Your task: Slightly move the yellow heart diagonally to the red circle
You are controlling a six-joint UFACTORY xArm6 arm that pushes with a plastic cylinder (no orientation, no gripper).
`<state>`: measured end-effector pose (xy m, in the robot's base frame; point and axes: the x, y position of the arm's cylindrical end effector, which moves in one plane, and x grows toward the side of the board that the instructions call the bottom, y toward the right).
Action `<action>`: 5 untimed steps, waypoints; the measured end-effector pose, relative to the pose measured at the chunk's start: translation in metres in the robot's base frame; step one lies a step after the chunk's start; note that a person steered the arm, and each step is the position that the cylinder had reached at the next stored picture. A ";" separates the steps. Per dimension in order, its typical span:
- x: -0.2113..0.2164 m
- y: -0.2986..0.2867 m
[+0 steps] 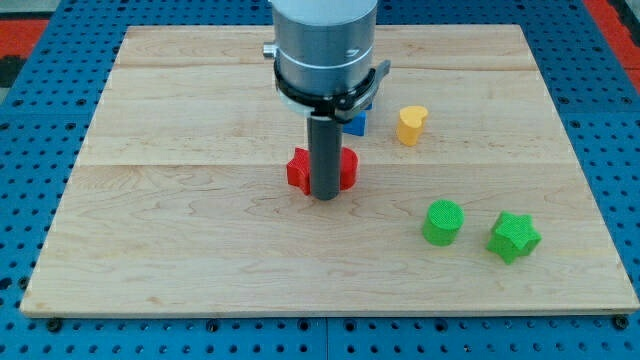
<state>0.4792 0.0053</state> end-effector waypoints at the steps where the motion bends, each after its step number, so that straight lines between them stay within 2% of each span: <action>1: -0.004 0.040; 2: -0.010 0.054; 3: -0.061 0.106; 4: -0.073 0.116; 5: -0.047 0.146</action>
<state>0.4319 0.1512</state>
